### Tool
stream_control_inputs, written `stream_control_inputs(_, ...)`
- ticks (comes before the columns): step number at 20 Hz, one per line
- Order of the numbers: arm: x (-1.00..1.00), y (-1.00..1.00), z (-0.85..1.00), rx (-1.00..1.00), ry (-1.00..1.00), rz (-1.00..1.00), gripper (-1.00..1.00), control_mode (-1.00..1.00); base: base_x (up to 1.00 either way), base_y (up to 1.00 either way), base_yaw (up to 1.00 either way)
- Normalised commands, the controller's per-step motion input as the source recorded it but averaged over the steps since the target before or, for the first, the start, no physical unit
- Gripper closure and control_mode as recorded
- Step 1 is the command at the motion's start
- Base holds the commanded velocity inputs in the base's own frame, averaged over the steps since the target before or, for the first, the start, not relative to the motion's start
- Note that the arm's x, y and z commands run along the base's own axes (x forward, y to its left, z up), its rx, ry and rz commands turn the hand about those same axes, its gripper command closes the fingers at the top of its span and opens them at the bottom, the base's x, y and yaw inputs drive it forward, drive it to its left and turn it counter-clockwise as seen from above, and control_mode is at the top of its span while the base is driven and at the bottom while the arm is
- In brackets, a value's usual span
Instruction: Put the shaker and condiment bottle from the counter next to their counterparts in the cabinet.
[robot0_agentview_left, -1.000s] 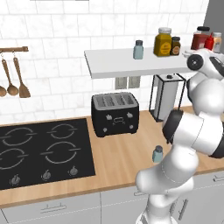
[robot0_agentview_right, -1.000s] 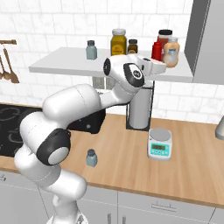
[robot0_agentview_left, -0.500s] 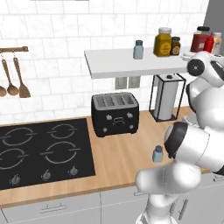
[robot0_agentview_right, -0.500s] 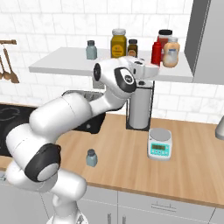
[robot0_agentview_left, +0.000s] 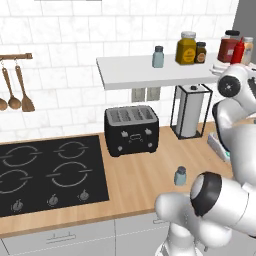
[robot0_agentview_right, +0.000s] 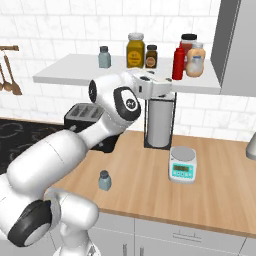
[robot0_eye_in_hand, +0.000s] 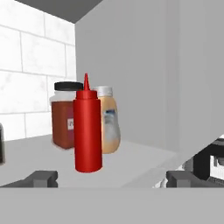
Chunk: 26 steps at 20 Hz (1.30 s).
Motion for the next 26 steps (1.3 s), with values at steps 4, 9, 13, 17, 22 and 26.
stream_control_inputs(4, -1.00, 0.20, 0.15, 0.00, 0.00, -0.02, -1.00, -1.00, 0.00, 0.00, 0.00)
stream_control_inputs(9, -0.93, 0.31, 0.01, 0.00, 0.00, -0.02, -1.00, -1.00, 0.00, 0.00, 0.00)
stream_control_inputs(13, -0.73, 0.44, -0.26, 0.00, 0.00, -0.16, -1.00, -1.00, 0.00, 0.00, 0.00)
stream_control_inputs(17, -0.49, 0.41, -0.48, 0.00, 0.02, -0.28, -1.00, -1.00, 0.00, 0.00, 0.00)
stream_control_inputs(22, -0.34, 0.31, -0.64, -0.01, 0.02, -0.20, -1.00, -1.00, 0.00, 0.00, 0.00)
stream_control_inputs(26, -0.20, 0.31, -0.68, -0.05, 0.04, 0.00, -1.00, -1.00, 0.00, 0.00, 0.00)
